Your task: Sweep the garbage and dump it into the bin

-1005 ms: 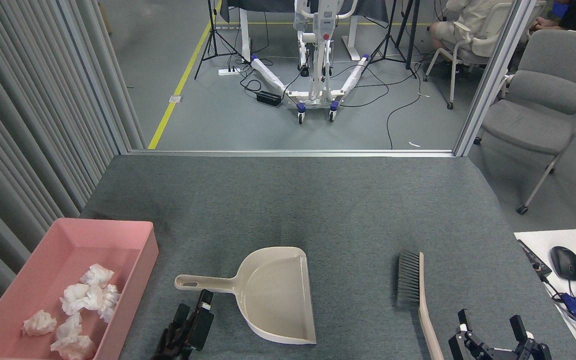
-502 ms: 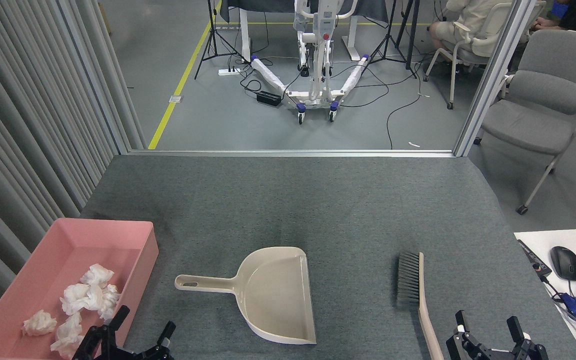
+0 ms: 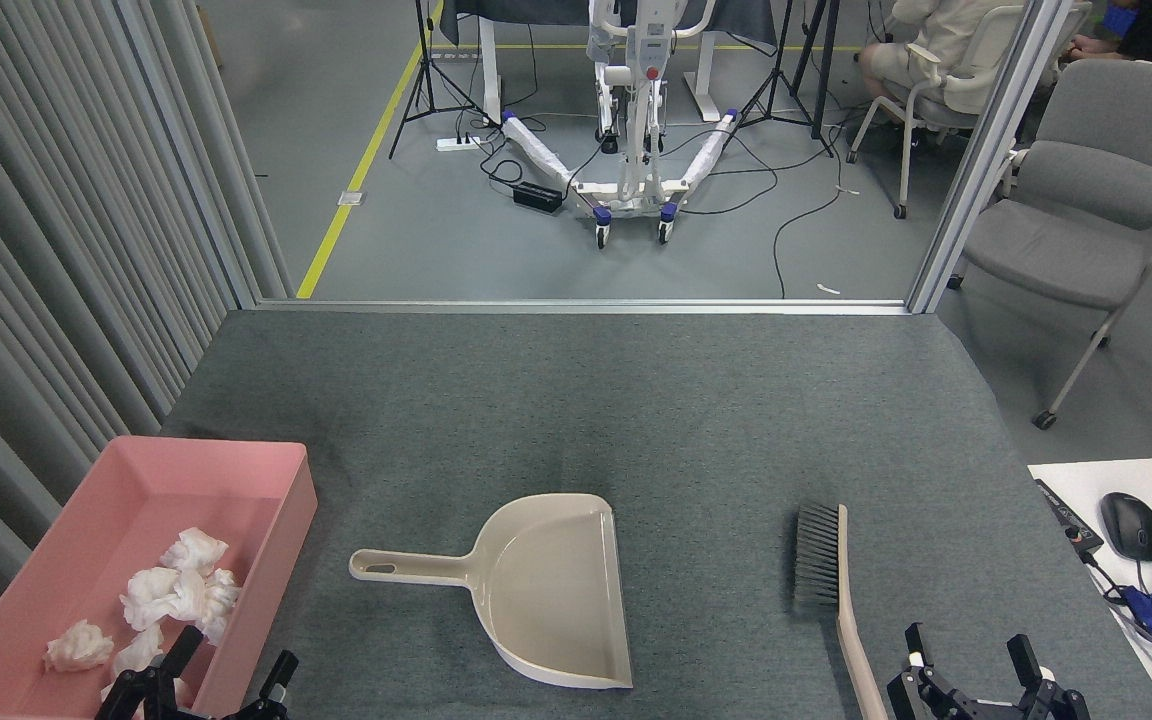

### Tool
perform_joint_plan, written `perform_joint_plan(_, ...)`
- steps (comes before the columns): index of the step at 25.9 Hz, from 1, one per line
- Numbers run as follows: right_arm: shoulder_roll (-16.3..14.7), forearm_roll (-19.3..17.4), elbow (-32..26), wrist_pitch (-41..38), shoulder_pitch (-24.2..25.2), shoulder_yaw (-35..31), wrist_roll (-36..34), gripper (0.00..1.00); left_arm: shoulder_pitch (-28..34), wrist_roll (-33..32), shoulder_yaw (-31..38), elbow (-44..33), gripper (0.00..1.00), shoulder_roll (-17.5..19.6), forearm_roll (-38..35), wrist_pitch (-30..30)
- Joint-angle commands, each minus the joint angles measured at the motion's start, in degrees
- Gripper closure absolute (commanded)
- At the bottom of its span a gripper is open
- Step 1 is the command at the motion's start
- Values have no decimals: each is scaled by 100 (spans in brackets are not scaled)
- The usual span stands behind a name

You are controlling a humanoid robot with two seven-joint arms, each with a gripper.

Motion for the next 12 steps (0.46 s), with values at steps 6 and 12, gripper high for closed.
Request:
perform_joint_plan(6, 55, 0, -11, -7, 37, 12, -2, 2, -476, -65, 58, 40, 1, 93, 13, -219)
perform_joint_plan(12, 55, 0, -11, -16, 37, 12, -2, 2, -845, -82, 67, 31, 1, 322, 30, -712)
